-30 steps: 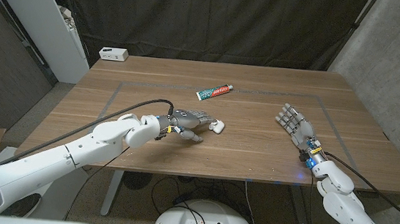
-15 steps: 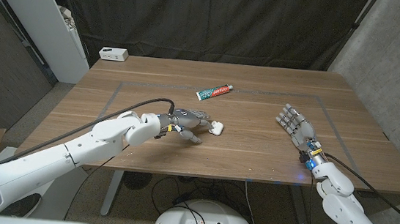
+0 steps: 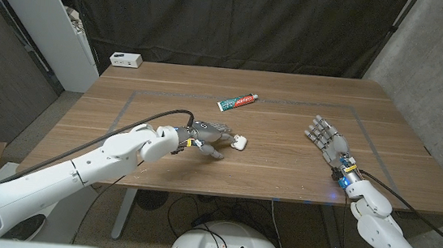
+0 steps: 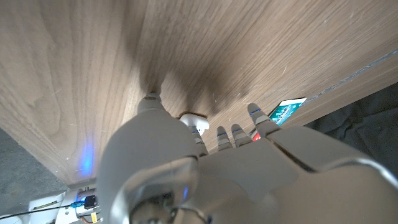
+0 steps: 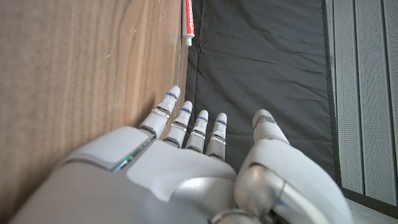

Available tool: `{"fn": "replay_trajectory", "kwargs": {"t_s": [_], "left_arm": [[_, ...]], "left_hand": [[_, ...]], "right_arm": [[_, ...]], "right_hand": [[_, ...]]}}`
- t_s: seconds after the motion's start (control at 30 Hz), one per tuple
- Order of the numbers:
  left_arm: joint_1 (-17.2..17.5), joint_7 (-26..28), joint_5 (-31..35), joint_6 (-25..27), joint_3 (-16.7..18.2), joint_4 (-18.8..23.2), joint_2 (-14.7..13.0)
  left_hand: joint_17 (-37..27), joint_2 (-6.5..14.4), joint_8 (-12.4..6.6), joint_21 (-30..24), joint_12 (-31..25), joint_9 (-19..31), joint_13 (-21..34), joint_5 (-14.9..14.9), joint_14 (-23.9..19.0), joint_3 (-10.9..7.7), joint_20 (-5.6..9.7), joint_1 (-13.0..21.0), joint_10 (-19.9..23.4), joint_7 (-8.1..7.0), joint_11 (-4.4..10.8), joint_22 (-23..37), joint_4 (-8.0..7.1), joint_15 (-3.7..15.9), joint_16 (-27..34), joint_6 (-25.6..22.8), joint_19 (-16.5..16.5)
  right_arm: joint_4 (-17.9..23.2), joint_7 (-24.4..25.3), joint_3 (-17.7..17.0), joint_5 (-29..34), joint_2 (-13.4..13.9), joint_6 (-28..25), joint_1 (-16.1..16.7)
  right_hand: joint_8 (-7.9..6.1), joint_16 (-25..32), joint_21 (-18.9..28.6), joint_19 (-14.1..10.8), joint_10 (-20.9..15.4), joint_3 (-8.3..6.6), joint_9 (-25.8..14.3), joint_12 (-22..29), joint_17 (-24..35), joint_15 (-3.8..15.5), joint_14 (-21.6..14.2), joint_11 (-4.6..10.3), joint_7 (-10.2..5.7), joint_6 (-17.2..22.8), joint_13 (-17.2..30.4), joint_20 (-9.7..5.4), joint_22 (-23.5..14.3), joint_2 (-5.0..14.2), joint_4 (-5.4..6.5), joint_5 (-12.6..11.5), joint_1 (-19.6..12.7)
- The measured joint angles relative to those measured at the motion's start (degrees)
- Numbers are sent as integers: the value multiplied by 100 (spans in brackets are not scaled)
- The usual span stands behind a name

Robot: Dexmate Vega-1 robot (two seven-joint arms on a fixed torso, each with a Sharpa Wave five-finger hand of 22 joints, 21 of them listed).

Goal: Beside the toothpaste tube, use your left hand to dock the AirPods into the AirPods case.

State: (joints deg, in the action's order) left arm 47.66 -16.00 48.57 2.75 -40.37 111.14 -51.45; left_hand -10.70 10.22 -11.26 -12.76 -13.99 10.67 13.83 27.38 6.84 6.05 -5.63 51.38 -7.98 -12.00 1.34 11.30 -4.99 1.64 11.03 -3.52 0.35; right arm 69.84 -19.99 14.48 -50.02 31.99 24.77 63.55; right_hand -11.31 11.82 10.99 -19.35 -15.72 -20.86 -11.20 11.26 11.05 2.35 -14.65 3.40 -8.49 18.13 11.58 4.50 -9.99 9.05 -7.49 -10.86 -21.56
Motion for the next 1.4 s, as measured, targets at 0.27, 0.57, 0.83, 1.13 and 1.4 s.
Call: {"fn": "replay_trajectory", "kwargs": {"t_s": [0.27,0.57,0.83,1.13,1.4], "left_arm": [[162,264,54,336,125,143,33],[332,470,7,564,223,258,35],[484,780,-209,752,303,269,82],[688,1290,-673,835,464,186,220],[723,1798,-1106,887,505,170,269]], "left_hand": [[-11,21,196,0,0,-29,0,-239,-42,-172,-10,21,-21,-27,21,5,-93,-43,22,1212,10],[-40,21,194,-39,-22,-29,0,-305,-159,-234,-41,21,72,-30,72,5,-124,-26,44,1325,41],[-39,21,-4,-102,-83,-12,1,-461,-384,-340,-36,21,226,-35,126,5,-148,29,106,1051,188],[-39,-139,146,-169,-371,-12,43,-843,-1035,-347,-51,-138,993,-30,286,31,-140,39,239,1325,425],[-21,-177,41,-211,-513,-12,70,-998,-1343,-363,-90,-176,1448,-29,339,31,-124,52,283,1325,523]], "right_arm": [[-29,-30,12,-9,31,-105,-71],[-9,-17,55,38,84,-251,-137],[87,76,96,85,118,-341,-148],[194,187,126,130,156,-431,-140],[239,204,153,141,209,-450,-161]], "right_hand": [[0,0,0,0,0,0,0,0,0,0,0,0,0,0,0,0,0,0,0,0,0],[0,0,0,0,0,0,0,0,0,0,0,0,0,0,0,0,0,0,0,0,0],[0,0,0,0,0,0,0,0,0,0,0,0,0,0,0,0,0,0,0,0,0],[0,0,0,0,0,0,0,0,0,0,0,0,0,0,0,-1,0,0,0,0,0],[0,0,0,0,0,0,0,0,0,0,0,0,0,0,0,-1,0,0,0,0,0]]}}
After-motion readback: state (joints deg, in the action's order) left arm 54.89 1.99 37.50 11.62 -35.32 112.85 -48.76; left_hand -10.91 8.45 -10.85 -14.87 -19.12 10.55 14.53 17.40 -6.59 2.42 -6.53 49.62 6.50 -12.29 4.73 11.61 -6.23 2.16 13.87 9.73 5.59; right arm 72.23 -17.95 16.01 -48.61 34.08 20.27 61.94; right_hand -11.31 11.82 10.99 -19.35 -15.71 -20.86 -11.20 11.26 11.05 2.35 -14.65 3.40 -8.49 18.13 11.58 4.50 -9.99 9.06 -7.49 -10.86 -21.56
